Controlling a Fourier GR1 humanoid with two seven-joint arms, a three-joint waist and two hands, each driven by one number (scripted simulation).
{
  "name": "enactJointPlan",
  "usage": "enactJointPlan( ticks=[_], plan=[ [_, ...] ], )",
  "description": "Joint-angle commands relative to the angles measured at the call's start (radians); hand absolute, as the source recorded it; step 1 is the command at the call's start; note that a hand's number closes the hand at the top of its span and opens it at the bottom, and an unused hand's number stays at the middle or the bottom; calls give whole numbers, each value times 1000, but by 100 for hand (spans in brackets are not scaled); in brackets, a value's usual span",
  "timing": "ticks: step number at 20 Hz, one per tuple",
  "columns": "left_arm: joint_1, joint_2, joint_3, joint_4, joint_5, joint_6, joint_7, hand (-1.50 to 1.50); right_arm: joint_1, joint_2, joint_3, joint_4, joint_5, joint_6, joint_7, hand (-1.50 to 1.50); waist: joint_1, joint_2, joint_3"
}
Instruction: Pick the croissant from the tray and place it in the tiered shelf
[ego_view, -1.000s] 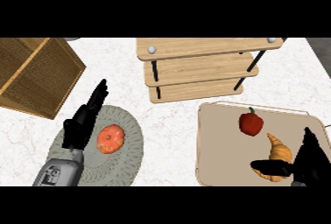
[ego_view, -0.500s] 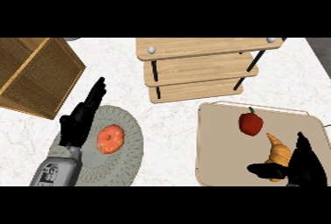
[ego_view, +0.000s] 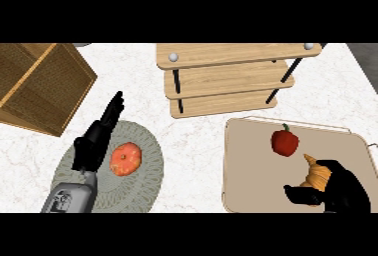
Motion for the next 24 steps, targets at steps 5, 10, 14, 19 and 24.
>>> enactJointPlan(
  ticks=[5,10,14,19,24],
  plan=[
    [-31,-13,-15,6,-6,-22,13,0,-76,25,401,25,77,64,-22,150,58,7,5],
    [-63,-37,-45,26,-20,-25,17,0,-242,26,747,93,29,71,-25,150,105,11,6],
    [-36,-29,-40,26,-24,-22,-3,0,-353,26,963,117,-65,-99,144,150,71,6,7],
    [-54,-11,7,47,-4,-20,-18,0,-445,26,1018,-8,-74,-361,174,150,48,1,7],
    [-15,9,1,7,-4,-38,4,0,-575,25,1049,-63,2,-391,313,150,37,-6,5]
  ],
)
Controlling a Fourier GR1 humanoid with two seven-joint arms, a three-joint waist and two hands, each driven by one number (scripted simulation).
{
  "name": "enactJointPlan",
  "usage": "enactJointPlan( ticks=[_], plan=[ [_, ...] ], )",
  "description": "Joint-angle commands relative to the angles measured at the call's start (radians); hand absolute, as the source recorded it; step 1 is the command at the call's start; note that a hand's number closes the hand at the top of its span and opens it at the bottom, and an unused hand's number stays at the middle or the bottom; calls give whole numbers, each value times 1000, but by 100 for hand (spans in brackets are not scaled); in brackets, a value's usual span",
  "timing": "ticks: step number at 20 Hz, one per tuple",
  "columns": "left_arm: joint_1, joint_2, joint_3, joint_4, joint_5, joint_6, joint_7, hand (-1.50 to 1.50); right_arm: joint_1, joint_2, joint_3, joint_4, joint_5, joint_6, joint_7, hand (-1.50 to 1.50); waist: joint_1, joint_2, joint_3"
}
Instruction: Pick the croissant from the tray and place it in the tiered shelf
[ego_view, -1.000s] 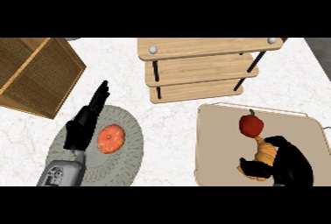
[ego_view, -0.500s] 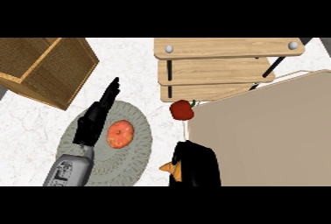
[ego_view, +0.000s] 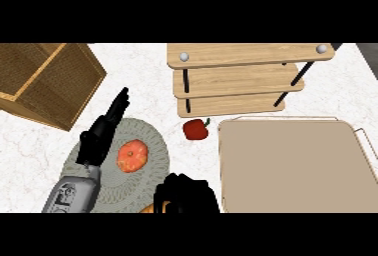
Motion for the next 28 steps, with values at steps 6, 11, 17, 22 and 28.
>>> enactJointPlan(
  ticks=[6,11,17,22,28],
  plan=[
    [40,20,37,3,11,7,-21,0,-184,17,-46,-149,145,40,330,150,-34,-9,-3],
    [32,-5,7,-29,2,12,20,0,-280,17,-123,-184,218,99,376,150,-34,-13,-3],
    [-24,-38,-5,-12,-28,54,50,0,-434,17,-254,-140,256,193,375,150,-40,-9,-2],
    [5,6,22,-1,-2,9,16,0,-525,17,-345,-169,232,294,386,150,-39,-12,-3],
    [19,20,25,-30,14,-17,25,0,-672,17,-477,-40,223,329,382,150,-26,-7,-1]
  ],
)
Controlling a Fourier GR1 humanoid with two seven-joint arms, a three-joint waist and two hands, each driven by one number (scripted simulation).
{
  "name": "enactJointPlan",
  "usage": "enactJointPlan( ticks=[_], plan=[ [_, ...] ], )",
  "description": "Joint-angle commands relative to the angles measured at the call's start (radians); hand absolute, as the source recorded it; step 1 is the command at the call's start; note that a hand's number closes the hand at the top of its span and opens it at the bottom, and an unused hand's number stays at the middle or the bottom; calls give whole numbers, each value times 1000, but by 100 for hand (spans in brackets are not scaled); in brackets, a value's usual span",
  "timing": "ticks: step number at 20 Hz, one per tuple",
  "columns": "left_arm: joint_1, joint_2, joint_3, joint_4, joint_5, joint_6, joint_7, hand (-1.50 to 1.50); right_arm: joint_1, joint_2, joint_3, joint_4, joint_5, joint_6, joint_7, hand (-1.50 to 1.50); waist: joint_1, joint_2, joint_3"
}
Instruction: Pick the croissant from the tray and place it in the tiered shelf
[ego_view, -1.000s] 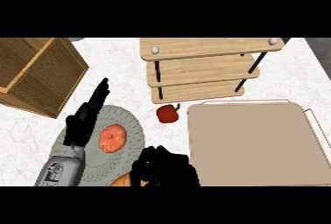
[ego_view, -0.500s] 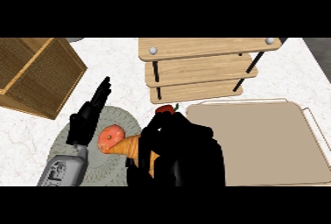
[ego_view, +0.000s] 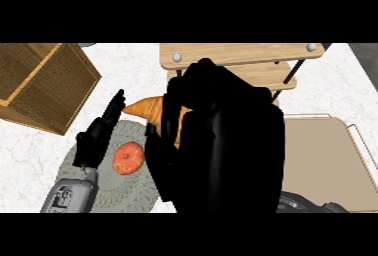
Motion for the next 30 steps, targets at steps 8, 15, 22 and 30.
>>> enactJointPlan(
  ticks=[8,15,22,30],
  plan=[
    [10,-2,-4,-41,-13,12,32,0,-274,15,-207,162,-29,173,170,150,2,5,2],
    [4,-32,-29,-12,-38,24,-3,0,-301,16,-232,372,54,91,31,150,2,13,2],
    [59,-31,-28,-70,-27,14,3,0,-238,-24,-322,484,122,26,-219,150,0,14,3],
    [-25,-20,-3,-49,-16,-2,41,0,-243,16,-441,523,47,-301,-245,150,23,26,5]
  ],
)
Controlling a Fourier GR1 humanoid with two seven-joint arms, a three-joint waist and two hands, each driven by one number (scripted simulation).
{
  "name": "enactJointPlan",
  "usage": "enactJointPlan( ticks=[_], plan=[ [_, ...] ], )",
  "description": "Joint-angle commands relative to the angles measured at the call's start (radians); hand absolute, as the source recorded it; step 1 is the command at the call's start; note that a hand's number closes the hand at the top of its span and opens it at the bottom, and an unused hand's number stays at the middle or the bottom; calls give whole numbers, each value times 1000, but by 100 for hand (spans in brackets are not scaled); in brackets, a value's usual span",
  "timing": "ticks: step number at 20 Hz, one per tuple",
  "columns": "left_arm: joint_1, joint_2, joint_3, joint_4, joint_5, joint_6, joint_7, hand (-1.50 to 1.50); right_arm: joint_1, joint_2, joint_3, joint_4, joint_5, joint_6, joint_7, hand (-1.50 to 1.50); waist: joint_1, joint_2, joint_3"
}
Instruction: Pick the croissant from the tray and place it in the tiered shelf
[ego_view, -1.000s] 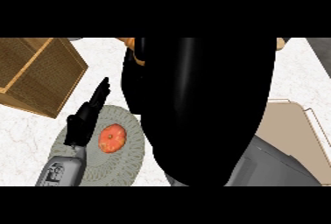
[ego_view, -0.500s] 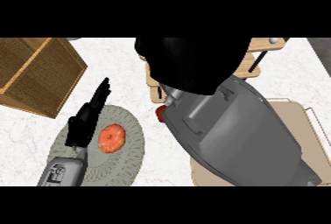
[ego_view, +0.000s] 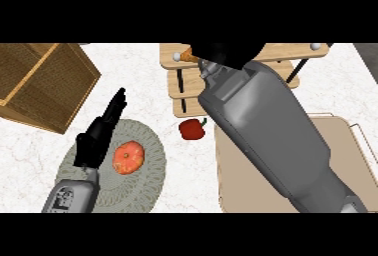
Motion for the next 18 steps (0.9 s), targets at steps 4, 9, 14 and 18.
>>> enactJointPlan(
  ticks=[4,9,14,18],
  plan=[
    [4,-20,-13,32,-28,22,-19,0,90,-19,-116,-21,-129,-283,-127,150,-10,1,0],
    [-13,-14,5,14,-18,14,-7,0,45,3,-156,122,-145,-378,-189,150,-4,-1,0],
    [17,19,30,7,1,-24,-16,0,104,-25,-180,107,-207,-382,-261,150,-7,-3,0],
    [26,-17,-5,2,-26,6,-7,0,99,-33,-161,149,76,-262,24,-150,-12,-5,-1]
  ],
)
